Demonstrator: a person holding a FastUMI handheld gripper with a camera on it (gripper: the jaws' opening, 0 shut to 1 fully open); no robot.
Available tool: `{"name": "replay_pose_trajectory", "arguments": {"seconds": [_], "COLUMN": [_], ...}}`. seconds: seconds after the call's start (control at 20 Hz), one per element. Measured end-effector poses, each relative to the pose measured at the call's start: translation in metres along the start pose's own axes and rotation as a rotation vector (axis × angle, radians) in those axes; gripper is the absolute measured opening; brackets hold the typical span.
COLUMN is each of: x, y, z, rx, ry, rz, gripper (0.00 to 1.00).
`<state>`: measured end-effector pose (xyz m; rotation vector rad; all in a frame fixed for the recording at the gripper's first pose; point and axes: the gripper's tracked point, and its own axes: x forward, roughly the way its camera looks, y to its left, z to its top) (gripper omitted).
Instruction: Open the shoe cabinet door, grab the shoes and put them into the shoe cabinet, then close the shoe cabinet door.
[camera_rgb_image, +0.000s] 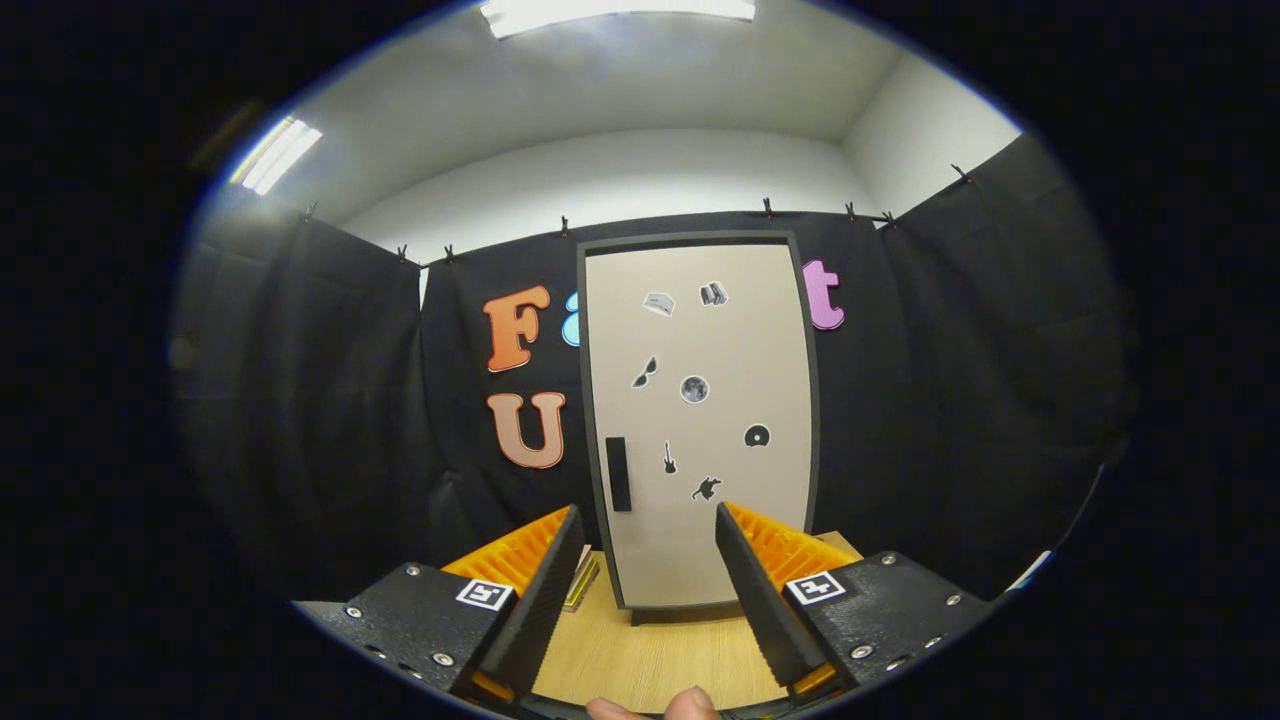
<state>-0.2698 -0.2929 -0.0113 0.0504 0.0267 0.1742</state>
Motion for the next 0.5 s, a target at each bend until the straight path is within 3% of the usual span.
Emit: {"name": "replay_pose_trajectory", "arguments": {"seconds": [0.5], "x": [-0.011], "y": [-0.014], "z": [-0.007], "rx": [0.028], "ry": [0.007], "rz": [0.042], "gripper": [0.84]}}
